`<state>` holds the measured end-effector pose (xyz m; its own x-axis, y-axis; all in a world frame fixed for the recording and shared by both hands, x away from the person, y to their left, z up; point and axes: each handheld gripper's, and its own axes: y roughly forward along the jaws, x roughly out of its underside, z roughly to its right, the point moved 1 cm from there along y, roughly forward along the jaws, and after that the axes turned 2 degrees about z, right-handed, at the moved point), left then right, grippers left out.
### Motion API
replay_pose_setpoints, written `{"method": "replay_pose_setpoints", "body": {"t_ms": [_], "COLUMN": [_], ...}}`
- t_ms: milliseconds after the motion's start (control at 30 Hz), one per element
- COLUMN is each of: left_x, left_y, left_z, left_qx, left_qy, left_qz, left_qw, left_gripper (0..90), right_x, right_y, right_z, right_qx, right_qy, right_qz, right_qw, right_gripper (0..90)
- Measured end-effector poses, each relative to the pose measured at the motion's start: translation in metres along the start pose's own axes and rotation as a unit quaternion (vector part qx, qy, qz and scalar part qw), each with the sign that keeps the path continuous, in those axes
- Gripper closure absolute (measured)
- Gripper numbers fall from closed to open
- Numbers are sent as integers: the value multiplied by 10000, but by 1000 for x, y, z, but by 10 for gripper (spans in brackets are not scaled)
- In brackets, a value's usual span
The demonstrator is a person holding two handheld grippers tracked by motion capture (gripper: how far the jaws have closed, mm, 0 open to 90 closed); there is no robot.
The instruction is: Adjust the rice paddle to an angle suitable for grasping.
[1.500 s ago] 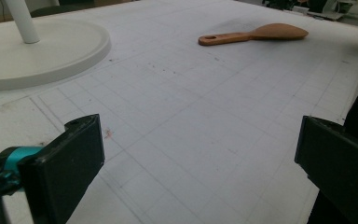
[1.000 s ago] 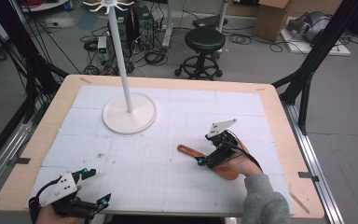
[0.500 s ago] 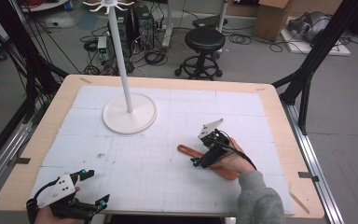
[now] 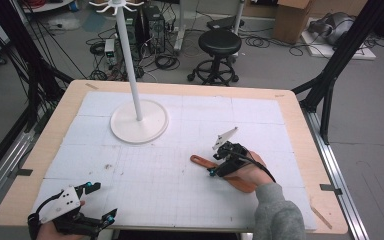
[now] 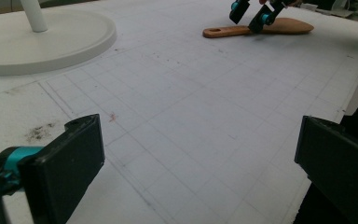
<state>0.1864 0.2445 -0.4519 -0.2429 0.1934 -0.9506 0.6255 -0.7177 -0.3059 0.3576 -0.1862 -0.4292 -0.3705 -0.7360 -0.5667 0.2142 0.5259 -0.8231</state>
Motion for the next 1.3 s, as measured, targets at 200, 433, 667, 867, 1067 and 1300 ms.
{"method": "replay_pose_setpoints", "body": {"t_ms": [200, 433, 667, 867, 1067, 1300], "left_x": [0, 1, 0, 1, 1, 1], "left_y": [0, 0, 0, -1, -2, -2], "left_z": [0, 1, 1, 1, 1, 1], "left_qx": [8, 22, 15, 9, 9, 8], "left_qy": [-6, -3, 10, 1, 6, 10], "left_qz": [-14, -34, -40, -39, -47, -65], "left_qw": [10000, 10000, 10000, 10000, 10000, 10000], "left_gripper": [19, 19, 19, 19, 19, 19], "right_x": [0, -2, -4, -4, -2, -4], "right_y": [3, 3, 1, 0, -3, -2], "right_z": [-1, -3, -6, -6, -4, -9], "right_qx": [111, 155, 203, 188, 151, 306], "right_qy": [-26, 4, 72, 125, 175, -44], "right_qz": [-188, -284, -534, -622, -682, -748], "right_qw": [9998, 9995, 9983, 9978, 9974, 9967], "right_gripper": [465, 520, 571, 586, 637, 645]}}
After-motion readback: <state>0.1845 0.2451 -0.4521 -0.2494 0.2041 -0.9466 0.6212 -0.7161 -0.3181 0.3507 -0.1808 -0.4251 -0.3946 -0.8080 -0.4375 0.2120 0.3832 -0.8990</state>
